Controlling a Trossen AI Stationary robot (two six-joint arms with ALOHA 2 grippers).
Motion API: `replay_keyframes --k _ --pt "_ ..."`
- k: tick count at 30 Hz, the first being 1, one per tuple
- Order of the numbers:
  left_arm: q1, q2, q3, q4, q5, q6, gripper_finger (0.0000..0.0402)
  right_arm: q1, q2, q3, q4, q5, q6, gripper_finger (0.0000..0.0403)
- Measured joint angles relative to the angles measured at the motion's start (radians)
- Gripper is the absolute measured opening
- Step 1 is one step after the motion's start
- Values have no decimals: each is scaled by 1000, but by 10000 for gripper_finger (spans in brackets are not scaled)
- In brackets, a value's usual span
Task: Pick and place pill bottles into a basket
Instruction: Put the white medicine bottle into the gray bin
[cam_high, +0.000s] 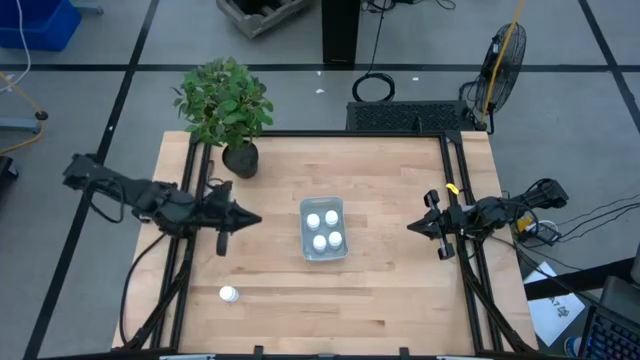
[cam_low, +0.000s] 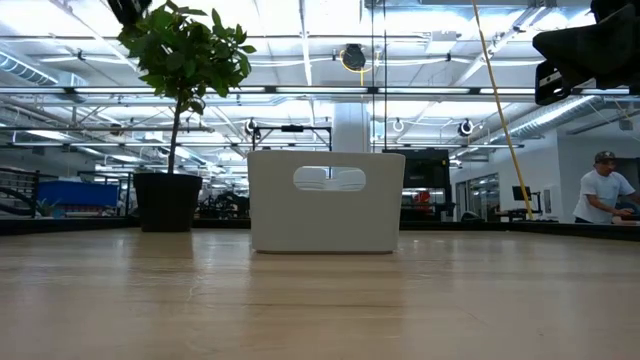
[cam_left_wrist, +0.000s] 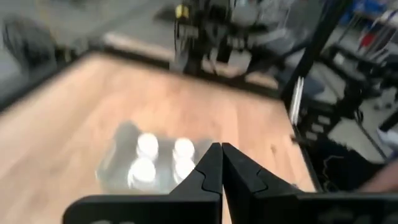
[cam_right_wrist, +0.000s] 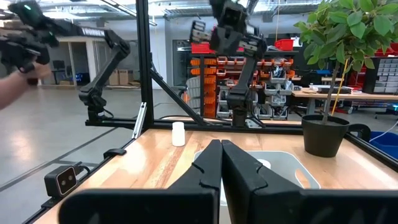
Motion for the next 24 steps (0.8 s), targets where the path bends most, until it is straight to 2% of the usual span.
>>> replay_keyframes --k 5,12,17,24 --pt "-97 172 267 -362 -25 -270 4 0 0 0 0 0 0 0" --pt "-213 430 515 -742 6 -694 5 0 0 0 -1 0 0 0" --pt "-280 594 600 -809 112 -872 3 0 0 0 -2 0 0 0" --pt "-375 764 662 -793 87 -1008 18 0 0 0 -2 0 0 0"
